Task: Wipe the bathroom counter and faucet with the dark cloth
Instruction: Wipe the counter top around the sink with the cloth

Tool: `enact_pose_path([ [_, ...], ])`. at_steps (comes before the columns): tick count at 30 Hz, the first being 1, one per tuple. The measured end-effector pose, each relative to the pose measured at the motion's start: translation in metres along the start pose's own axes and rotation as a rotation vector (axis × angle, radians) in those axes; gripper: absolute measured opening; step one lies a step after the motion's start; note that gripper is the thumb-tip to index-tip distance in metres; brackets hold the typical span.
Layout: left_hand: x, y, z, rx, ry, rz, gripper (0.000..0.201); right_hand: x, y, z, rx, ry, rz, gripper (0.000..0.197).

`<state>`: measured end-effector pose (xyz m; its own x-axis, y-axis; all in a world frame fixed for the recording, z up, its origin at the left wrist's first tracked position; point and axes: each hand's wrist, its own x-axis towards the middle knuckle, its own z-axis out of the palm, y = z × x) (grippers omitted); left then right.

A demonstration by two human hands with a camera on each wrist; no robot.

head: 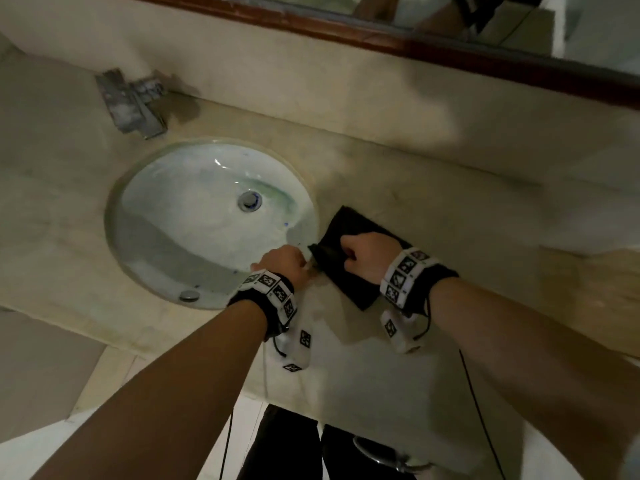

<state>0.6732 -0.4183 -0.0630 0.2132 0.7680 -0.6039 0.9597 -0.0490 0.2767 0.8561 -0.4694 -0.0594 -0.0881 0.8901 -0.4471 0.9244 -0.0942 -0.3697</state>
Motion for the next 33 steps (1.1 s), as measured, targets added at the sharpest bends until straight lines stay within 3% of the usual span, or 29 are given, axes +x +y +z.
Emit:
enact_pose_path([
  [9, 0.004, 0.002, -0.007, 0.069, -0.022, 0.084, 0.034, -0.003, 0.003, 0.013, -0.09, -0.015, 0.045, 0.016],
  [16, 0.042, -0.005, -0.028, 0.127, -0.162, 0.261, 0.035, 0.046, 0.001, -0.001, -0.037, 0.091, 0.132, 0.018],
  [20, 0.079, -0.009, -0.065, 0.084, 0.025, 0.339, 0.028, 0.079, -0.002, -0.015, 0.007, 0.103, 0.182, 0.018],
  [26, 0.129, -0.012, -0.113, 0.181, 0.26, 0.427, 0.052, 0.129, -0.012, -0.04, 0.035, 0.166, 0.212, 0.019],
  [33, 0.161, -0.01, -0.129, 0.39, 0.206, 0.401, 0.064, 0.188, -0.015, -0.069, 0.132, 0.223, 0.25, 0.017],
])
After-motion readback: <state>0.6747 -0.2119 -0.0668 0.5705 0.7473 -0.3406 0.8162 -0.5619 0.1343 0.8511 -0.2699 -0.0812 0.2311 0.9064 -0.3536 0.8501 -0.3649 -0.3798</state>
